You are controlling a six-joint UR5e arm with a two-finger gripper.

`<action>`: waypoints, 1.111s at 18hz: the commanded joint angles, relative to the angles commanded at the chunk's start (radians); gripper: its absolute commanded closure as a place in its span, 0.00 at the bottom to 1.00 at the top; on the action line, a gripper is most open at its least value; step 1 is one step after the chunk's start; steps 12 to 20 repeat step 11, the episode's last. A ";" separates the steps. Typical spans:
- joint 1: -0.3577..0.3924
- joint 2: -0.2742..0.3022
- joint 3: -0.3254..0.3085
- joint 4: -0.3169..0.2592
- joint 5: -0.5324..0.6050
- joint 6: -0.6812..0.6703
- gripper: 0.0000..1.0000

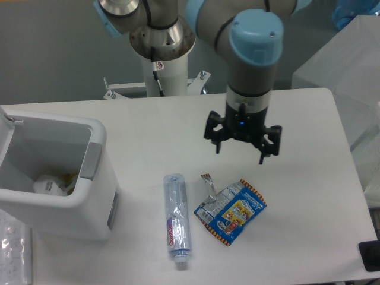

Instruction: Open the trash can

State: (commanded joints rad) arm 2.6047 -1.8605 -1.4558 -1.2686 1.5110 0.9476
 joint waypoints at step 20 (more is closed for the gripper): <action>0.017 -0.091 0.023 0.047 0.003 0.284 0.00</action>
